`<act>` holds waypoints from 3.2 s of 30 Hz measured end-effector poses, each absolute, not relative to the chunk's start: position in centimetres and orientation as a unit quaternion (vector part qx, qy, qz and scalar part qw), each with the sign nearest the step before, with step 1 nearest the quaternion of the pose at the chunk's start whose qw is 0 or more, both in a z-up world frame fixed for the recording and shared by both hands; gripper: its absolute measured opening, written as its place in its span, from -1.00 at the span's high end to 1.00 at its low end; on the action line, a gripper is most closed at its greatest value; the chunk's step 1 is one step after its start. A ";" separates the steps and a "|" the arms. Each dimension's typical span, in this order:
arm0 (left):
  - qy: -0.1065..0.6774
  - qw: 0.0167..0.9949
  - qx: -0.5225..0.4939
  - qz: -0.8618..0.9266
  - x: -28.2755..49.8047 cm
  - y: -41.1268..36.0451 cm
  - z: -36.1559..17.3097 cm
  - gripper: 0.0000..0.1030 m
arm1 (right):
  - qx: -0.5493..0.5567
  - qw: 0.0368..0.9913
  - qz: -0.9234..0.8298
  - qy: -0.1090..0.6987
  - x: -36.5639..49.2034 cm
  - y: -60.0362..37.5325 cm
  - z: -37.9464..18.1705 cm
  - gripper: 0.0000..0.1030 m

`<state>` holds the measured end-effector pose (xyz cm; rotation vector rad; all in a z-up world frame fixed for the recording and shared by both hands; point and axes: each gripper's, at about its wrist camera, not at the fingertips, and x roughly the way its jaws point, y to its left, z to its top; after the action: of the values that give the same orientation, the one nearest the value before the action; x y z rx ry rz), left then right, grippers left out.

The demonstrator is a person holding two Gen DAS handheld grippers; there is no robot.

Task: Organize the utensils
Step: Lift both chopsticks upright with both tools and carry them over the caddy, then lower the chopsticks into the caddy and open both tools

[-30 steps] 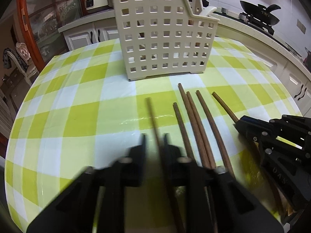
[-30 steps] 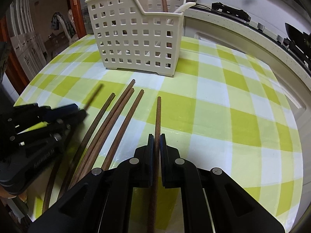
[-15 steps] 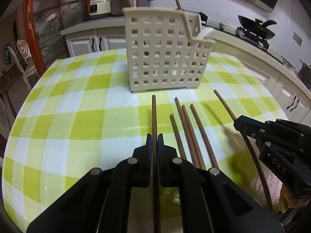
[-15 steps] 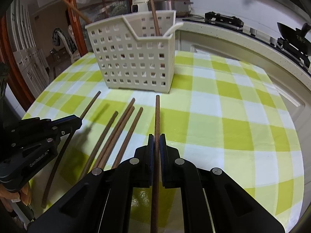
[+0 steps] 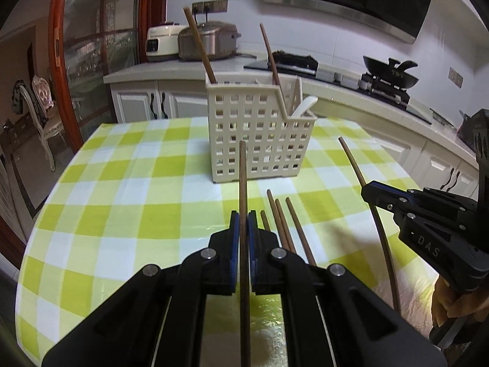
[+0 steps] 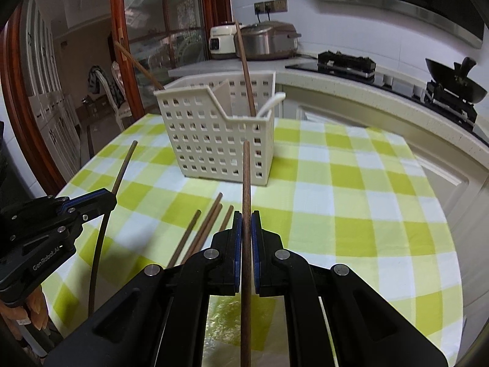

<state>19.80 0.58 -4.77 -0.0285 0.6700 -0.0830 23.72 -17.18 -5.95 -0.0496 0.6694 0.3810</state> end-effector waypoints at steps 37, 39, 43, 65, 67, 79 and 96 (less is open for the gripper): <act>0.234 0.972 0.002 -0.026 13.2 0.4 1.1 0.89 | -0.019 0.953 0.196 0.228 17.5 -18.4 0.3 0.87; 0.232 0.972 0.000 -0.025 13.1 0.5 1.2 0.89 | -0.017 0.954 0.196 0.225 17.3 -18.5 0.4 0.87; 0.227 0.974 -0.001 -0.024 13.0 0.7 1.4 0.89 | -0.015 0.956 0.197 0.218 17.0 -18.7 0.5 0.87; 0.217 0.975 -0.001 -0.055 15.1 0.2 3.9 0.89 | -0.030 0.958 0.199 0.203 19.2 -18.4 2.5 0.88; 0.213 0.975 -0.001 -0.059 15.8 0.2 4.7 0.89 | -0.030 0.960 0.198 0.198 19.9 -18.4 3.3 0.88; 0.144 0.988 -0.029 -0.050 22.1 0.7 13.1 0.89 | -0.008 0.965 0.205 0.162 26.3 -17.6 9.5 0.88; 0.139 0.986 -0.087 0.023 33.6 3.1 13.5 0.89 | -0.044 0.957 0.240 0.156 36.9 -11.3 9.6 0.88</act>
<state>33.64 3.13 13.51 -0.1758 0.2786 0.0453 36.90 -11.33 9.61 -0.0884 0.3155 0.4866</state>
